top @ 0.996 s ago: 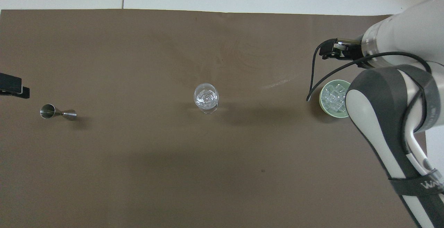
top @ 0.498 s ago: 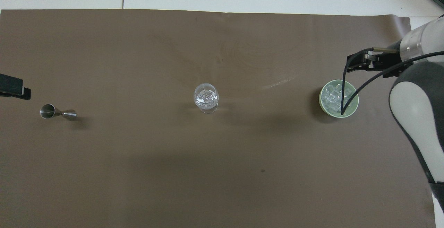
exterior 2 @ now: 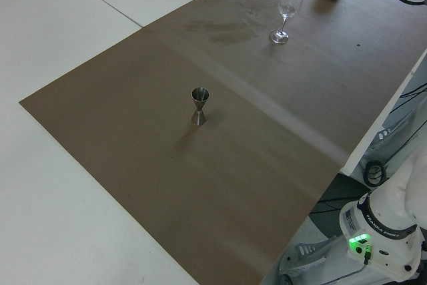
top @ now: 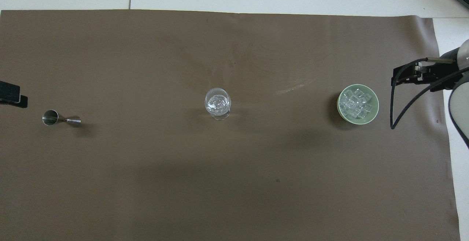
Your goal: Pour wine and add ice with both arms
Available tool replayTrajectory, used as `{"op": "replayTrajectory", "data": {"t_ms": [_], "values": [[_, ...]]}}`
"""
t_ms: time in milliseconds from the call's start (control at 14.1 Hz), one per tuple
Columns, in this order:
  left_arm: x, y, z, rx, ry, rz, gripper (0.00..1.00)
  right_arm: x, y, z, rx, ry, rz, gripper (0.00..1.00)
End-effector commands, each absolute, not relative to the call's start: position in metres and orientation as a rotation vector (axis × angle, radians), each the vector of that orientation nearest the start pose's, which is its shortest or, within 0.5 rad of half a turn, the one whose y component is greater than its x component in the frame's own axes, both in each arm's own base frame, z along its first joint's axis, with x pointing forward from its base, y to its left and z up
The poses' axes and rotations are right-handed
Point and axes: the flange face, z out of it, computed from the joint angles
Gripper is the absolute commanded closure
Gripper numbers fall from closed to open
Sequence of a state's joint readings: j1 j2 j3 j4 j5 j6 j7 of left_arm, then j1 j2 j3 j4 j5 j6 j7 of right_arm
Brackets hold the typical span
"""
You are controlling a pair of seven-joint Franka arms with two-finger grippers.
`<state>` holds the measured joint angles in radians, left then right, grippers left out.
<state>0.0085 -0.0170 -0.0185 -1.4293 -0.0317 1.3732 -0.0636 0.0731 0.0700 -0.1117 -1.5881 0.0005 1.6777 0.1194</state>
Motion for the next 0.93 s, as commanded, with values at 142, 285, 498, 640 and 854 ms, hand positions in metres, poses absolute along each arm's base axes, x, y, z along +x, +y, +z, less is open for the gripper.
{"op": "replayTrajectory", "data": {"t_ms": [142,285,498,640,854], "values": [[0.530,-0.010,0.680,-3.156,-0.051,0.047,0.00,0.552,-0.023,0.617,-3.102,0.215,-0.068,0.00],[0.531,-0.011,0.678,-3.154,-0.048,0.030,0.00,0.546,-0.023,0.622,-3.101,0.211,-0.058,0.00],[0.532,-0.008,0.674,-3.147,-0.059,0.039,0.00,0.542,-0.021,0.618,-3.100,0.209,-0.041,0.00],[0.532,-0.004,0.676,-3.135,-0.064,0.041,0.00,0.541,-0.017,0.621,-3.100,0.199,-0.050,0.00],[0.528,-0.011,0.680,-3.130,-0.041,0.064,0.00,0.539,-0.017,0.625,-3.099,0.202,-0.060,0.00]]}}
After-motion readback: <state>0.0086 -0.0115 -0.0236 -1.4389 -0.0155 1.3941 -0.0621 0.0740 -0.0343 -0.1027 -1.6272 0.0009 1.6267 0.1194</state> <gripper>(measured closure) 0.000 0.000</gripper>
